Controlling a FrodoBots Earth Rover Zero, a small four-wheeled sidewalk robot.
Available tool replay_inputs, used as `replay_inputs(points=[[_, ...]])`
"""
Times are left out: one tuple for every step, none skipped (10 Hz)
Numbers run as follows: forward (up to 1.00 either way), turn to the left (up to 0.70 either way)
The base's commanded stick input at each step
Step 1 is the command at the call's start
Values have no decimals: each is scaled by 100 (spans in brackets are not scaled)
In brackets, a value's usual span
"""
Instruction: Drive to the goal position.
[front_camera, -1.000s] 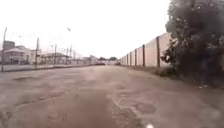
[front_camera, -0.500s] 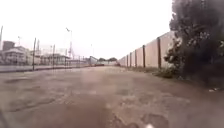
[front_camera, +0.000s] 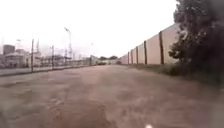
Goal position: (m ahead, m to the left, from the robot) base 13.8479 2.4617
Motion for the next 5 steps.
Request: replay_inputs(points=[[70,0],[70,0],[70,0],[70,0],[70,0]])
